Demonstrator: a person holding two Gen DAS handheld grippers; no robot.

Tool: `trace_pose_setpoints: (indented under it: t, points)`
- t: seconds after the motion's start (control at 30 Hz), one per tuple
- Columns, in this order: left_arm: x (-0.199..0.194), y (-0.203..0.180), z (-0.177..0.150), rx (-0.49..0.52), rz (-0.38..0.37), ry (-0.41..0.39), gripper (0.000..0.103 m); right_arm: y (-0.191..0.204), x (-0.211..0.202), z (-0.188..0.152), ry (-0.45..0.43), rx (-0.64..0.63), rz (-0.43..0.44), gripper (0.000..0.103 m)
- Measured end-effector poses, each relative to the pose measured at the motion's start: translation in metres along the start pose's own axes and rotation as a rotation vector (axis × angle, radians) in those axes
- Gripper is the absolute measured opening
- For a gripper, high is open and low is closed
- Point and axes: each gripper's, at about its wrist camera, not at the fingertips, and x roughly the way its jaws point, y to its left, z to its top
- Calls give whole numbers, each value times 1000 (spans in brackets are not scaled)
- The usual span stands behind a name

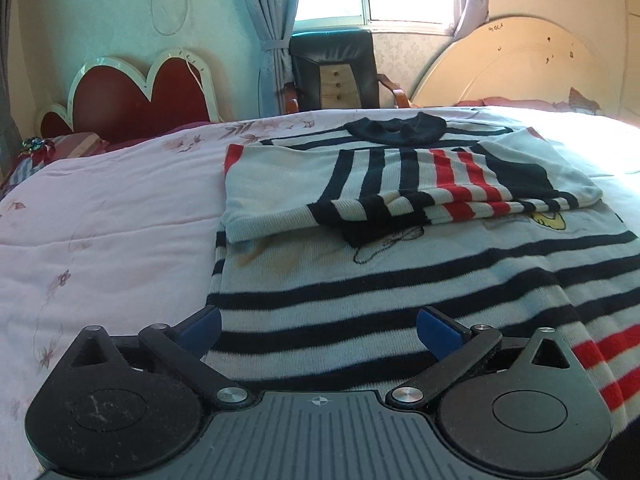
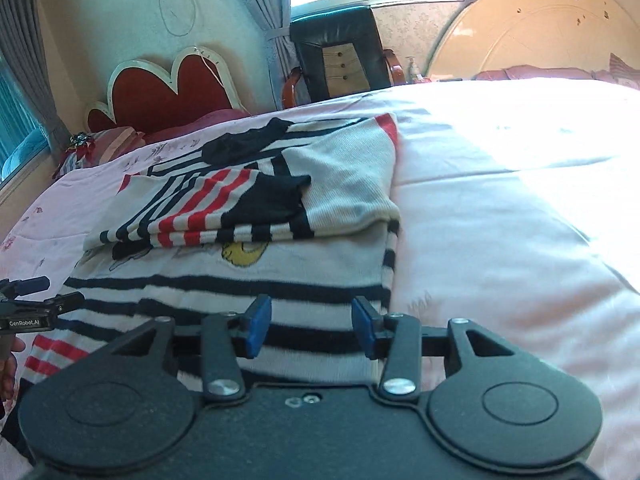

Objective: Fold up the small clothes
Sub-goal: 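Move both grippers to the striped hem of the sweater, then roll both grippers and grasp the sweater hem edge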

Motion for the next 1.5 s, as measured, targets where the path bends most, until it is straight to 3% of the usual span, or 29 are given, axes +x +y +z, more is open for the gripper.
trace_pose_setpoints:
  t: [0.3, 0.43, 0.47, 0.5, 0.57, 0.77, 0.97, 1.13, 1.2, 1.33, 1.37, 1.4, 1.43, 1.5]
  points:
    - [-78, 24, -61, -13, -48, 5, 103, 17, -65, -67, 44, 108, 44, 41]
    - [-102, 50, -95, -142, -156, 57, 102, 16, -84, -91, 53, 175, 59, 39]
    - [-105, 58, -104, -191, -195, 70, 98, 15, -87, -96, 54, 192, 62, 39]
    - [-108, 65, -111, -240, -228, 87, 85, 13, -91, -101, 56, 211, 67, 39]
    - [-110, 80, -132, -358, -297, 123, 73, 9, -96, -112, 63, 260, 86, 38]
    - [-93, 111, -160, -672, -514, 131, 71, -4, -103, -138, 73, 391, 95, 38]
    - [-60, 105, -150, -733, -622, 132, 71, -24, -87, -151, 74, 567, 209, 37]
    - [-41, 97, -134, -720, -655, 138, 70, -17, -66, -141, 91, 547, 265, 36]
    - [-35, 91, -127, -700, -624, 148, 54, -15, -59, -137, 91, 543, 272, 33]
    - [-28, 89, -126, -724, -583, 151, 34, -14, -49, -133, 96, 546, 269, 23]
    - [-28, 91, -128, -719, -558, 157, 17, -14, -48, -133, 96, 546, 267, 20]
    - [-27, 92, -130, -715, -535, 164, 5, -14, -49, -134, 99, 537, 259, 11]
    - [-28, 95, -134, -729, -544, 154, 5, -14, -50, -134, 103, 522, 242, 6]
    - [-34, 100, -139, -743, -543, 124, 4, -13, -54, -132, 106, 469, 227, 6]
